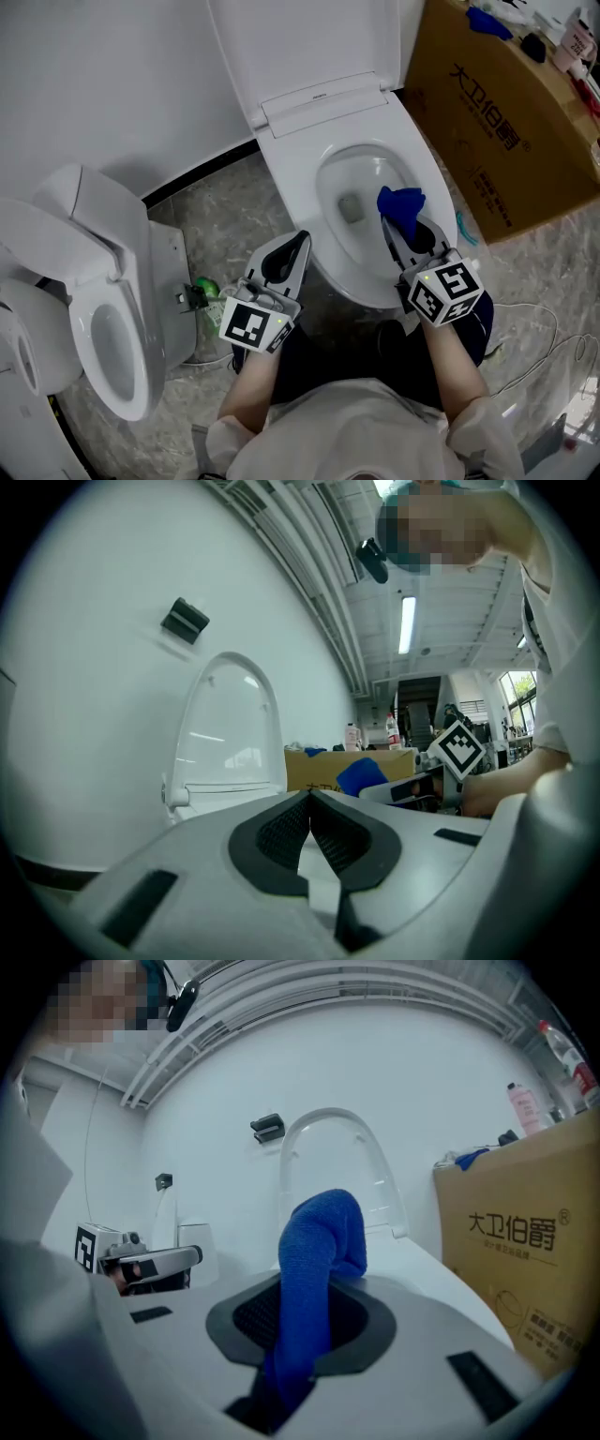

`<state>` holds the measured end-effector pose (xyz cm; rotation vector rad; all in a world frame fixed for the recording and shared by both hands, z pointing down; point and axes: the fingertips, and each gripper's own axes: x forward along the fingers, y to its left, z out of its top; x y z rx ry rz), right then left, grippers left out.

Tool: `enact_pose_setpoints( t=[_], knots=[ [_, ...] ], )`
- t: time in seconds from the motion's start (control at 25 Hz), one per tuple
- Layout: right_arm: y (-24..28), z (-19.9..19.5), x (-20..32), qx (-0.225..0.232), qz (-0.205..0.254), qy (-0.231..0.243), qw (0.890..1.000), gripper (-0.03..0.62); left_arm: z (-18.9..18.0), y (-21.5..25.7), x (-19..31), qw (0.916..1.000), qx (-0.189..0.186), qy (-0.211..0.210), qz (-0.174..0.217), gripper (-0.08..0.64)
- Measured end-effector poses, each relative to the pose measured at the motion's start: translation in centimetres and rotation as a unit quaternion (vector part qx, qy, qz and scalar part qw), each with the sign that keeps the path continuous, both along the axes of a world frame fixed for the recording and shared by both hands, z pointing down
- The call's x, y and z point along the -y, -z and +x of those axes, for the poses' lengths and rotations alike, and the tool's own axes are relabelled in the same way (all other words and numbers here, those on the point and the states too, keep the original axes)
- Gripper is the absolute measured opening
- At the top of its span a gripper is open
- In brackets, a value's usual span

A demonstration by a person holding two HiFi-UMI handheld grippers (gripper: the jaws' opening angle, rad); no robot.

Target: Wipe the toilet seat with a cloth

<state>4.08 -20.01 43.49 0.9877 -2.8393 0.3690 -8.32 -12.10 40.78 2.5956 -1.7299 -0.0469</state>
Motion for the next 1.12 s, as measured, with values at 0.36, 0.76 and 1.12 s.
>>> enact_pose_setpoints(
  t=[0.36,0.76,1.12],
  knots=[
    [0.6,-3.6,5.7,-0.032,0.016,0.032,0.999,0.052,0.3,0.1,-0.7,0.9998,-0.013,-0.013,-0.003,0.005],
    [-2.0,-7.0,11.9,-0.042,-0.003,0.013,0.999,0.052,-0.4,0.1,-2.9,0.9997,-0.023,-0.001,-0.006,0.005],
    [-3.8,-9.9,16.6,-0.062,-0.022,0.023,0.998,0.052,-1.2,-0.5,-4.7,0.9995,-0.023,0.016,-0.015,0.005]
  ],
)
